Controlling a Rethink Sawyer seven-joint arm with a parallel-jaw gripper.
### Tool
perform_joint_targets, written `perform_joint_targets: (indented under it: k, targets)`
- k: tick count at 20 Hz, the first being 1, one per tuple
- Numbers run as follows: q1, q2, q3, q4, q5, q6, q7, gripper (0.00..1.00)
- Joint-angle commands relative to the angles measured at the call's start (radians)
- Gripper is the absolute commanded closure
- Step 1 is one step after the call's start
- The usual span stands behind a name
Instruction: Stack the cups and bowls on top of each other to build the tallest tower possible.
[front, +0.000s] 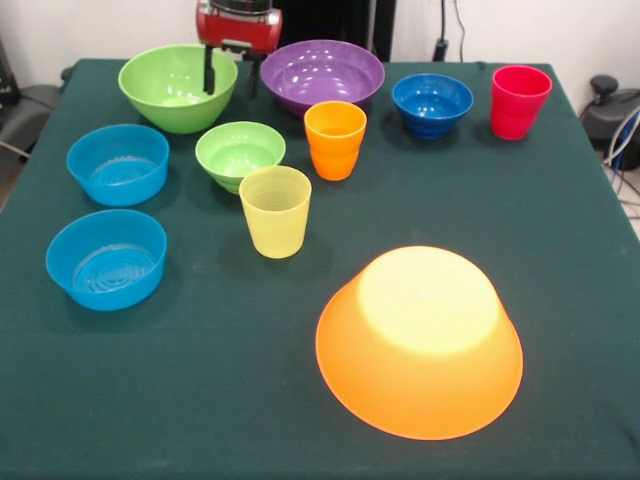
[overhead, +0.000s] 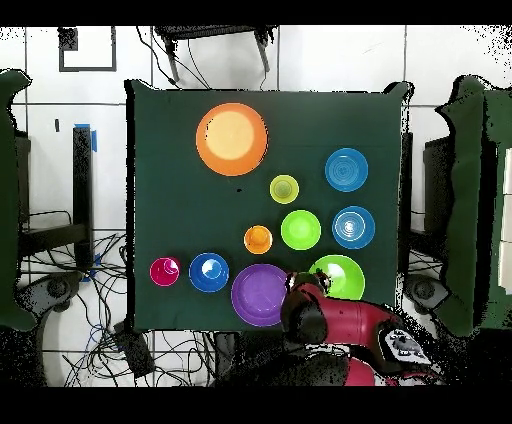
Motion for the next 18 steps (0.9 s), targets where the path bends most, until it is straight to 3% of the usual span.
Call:
perform_joint_targets:
  k: [1,10,18]
  targets:
    - [0.034,0.042,0.011,-0.143,-0.069,-0.051,0.048,0.0]
    - [-0.028,0.07,0.058,-0.103,-0.06,0.054,0.074,0.0]
    - [-0.046,0.108,0.064,-0.093,-0.068,0.022,0.084,0.0]
